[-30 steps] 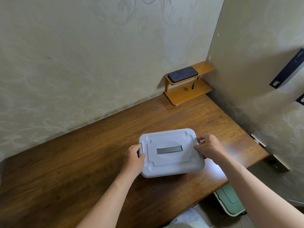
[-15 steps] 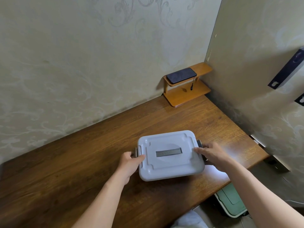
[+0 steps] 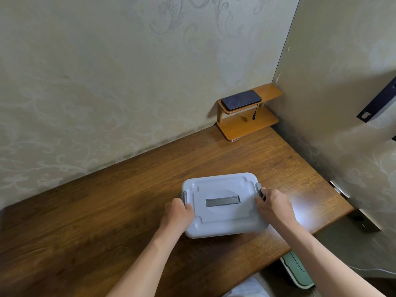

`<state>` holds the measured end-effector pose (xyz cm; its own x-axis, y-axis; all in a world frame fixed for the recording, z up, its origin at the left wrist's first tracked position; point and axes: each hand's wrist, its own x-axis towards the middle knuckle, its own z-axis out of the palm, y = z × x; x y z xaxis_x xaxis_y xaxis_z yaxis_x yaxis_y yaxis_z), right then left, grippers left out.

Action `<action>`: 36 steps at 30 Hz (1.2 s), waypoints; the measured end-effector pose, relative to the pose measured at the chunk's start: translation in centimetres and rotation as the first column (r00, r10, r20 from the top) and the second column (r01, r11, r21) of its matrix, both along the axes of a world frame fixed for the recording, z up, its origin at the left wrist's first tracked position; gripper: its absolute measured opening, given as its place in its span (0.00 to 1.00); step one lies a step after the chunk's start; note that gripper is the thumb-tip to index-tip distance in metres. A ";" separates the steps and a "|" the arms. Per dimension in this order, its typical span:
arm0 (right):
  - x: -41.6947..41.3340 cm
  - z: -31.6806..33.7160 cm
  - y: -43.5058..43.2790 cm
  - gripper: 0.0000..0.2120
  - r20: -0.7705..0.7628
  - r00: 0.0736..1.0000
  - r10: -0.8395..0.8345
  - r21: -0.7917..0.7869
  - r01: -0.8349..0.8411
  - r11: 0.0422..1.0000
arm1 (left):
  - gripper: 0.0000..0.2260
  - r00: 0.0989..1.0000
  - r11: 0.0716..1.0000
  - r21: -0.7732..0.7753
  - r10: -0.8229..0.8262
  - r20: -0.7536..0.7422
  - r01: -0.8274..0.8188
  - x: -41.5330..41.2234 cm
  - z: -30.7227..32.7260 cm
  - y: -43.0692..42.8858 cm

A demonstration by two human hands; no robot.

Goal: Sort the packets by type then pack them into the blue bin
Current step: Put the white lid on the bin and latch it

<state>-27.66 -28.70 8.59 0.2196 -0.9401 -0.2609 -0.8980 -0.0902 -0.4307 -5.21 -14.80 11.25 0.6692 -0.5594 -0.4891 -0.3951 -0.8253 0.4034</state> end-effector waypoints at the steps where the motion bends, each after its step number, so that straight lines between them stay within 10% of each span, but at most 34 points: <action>1: 0.0 -0.2 0.3 0.14 -0.016 1.000 0.005 -0.019 -0.005 1.000 | 0.10 1.000 1.000 0.015 -0.006 0.013 0.005 -0.1 0.1 -0.1; 18: 2.4 0.6 2.6 0.23 -0.239 0.971 -0.028 -0.091 0.006 0.996 | 0.14 0.993 0.998 0.062 -0.013 0.117 0.006 -1.1 -0.3 -1.1; 24: 2.5 0.4 0.9 0.08 -0.040 0.993 -0.113 -0.104 0.108 0.989 | 0.12 0.995 0.995 -0.056 0.091 0.044 -0.089 1.2 -1.0 -1.3; 36: 11.1 1.8 -6.2 0.11 0.353 0.936 -0.011 -0.053 0.031 0.998 | 0.13 0.986 0.971 -0.181 0.163 0.034 -0.154 8.0 -0.6 -4.9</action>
<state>-16.54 -34.86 10.36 0.2676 -0.9564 -0.1170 -0.6918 -0.1062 -0.7142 2.82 -19.69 10.68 0.7767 -0.5188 -0.3572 -0.2872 -0.7964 0.5323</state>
